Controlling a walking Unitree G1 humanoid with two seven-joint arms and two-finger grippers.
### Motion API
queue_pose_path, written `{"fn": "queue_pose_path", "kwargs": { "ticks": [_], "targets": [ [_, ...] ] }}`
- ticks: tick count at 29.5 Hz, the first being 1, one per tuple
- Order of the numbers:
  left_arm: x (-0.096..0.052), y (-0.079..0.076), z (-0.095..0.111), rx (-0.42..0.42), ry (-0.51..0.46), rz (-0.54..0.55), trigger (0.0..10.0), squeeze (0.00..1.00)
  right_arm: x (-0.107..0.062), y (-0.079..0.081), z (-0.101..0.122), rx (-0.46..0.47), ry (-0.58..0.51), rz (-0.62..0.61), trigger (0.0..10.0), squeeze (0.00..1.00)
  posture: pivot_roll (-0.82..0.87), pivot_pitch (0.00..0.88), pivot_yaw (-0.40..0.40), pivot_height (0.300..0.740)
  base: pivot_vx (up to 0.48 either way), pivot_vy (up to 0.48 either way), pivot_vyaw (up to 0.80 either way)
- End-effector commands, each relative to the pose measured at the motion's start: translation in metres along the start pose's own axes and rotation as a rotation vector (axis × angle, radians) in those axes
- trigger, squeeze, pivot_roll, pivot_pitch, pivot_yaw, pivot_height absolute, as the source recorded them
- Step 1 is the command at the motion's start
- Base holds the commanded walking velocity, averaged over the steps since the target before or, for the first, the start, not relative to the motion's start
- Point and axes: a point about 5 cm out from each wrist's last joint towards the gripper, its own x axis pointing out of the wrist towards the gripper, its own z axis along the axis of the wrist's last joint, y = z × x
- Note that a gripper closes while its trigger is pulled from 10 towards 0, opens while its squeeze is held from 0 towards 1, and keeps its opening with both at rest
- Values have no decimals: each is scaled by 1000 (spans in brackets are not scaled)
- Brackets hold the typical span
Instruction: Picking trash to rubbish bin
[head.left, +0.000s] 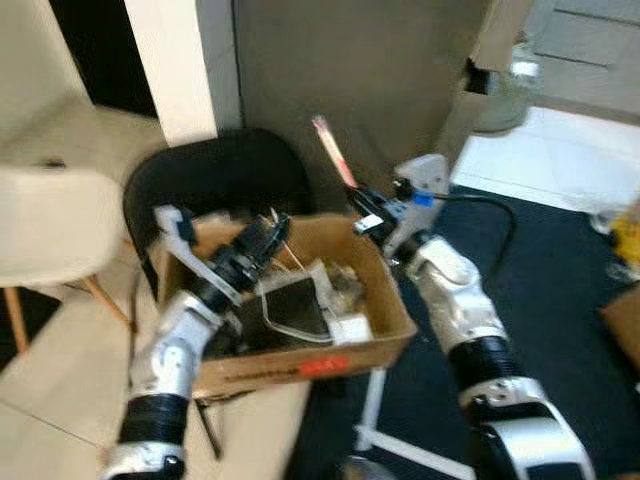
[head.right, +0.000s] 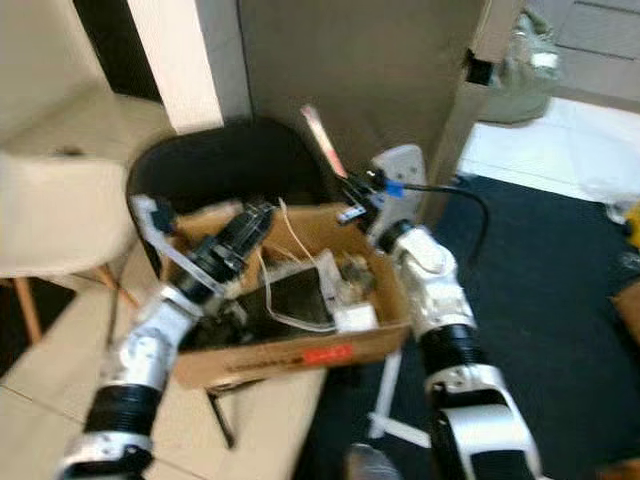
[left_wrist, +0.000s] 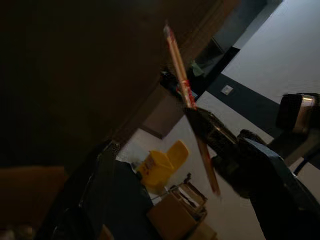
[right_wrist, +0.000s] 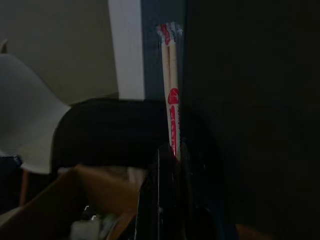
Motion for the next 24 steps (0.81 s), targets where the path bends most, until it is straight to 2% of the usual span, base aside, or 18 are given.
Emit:
{"fn": "queue_pose_path", "kwargs": {
  "ticks": [1, 4, 7, 9, 10, 11, 15, 18, 24],
  "targets": [
    [-5, 4, -3, -2, 16, 35, 10000, 0, 0, 5, -5, -4, 17, 16, 10000, 0, 31, 0, -44, 740, 300, 0, 0],
    [-6, 4, -4, -1, 20, 42, 10000, 0, 0, 6, -5, -19, 21, 23, 10000, 0, 31, 0, -45, 740, 100, 0, 0],
    [-13, 1, -7, 33, 95, 34, 10000, 0, 1, 11, -5, -104, 51, 76, 10000, 0, 31, 0, -45, 740, 0, 0, 0],
    [-13, 1, -7, 33, 95, 34, 10000, 0, 1, 11, -5, -104, 51, 76, 10000, 0, 31, 0, -45, 740, 0, 0, 0],
    [-16, -1, -9, 51, 139, 19, 10000, 0, 1, 12, -6, -132, 62, 97, 10000, 0, 31, 0, -45, 740, 0, 0, 0],
    [-16, -1, -9, 51, 139, 19, 10000, 0, 1, 12, -6, -132, 62, 97, 10000, 0, 31, 0, -45, 740, 0, 0, 0],
    [-29, -13, -16, 116, 309, -75, 10000, 0, 1, 16, -8, -241, 101, 173, 10000, 0, 31, 0, -45, 740, 0, 0, 0],
    [-34, -16, -16, 158, 373, -101, 10000, 0, -1, 19, -9, -294, 113, 206, 10000, 0, 43, 0, -42, 740, 0, 0, 0],
    [-38, -19, -16, 183, 420, -121, 10000, 0, -1, 20, -10, -321, 119, 209, 10000, 0, 43, 0, -42, 740, 0, 0, 0]
  ]
}}
